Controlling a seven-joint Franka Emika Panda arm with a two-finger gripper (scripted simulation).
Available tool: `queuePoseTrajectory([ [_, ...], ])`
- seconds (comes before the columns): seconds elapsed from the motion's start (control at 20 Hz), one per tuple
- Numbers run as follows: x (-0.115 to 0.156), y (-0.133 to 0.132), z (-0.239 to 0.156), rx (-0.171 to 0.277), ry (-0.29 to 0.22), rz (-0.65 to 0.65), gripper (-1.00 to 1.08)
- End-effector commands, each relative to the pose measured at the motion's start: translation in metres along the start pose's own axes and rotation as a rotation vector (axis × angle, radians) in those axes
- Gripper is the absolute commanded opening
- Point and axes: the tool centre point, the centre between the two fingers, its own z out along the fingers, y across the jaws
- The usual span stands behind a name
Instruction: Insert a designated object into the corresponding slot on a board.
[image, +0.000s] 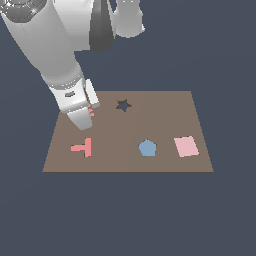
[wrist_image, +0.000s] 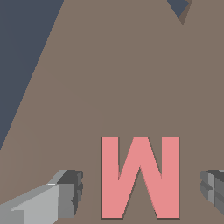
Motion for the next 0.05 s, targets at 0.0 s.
queuePoseTrajectory([
  [0.0, 0.0000, 0.0000, 0.0000, 0.000, 0.000, 0.000, 1.00],
])
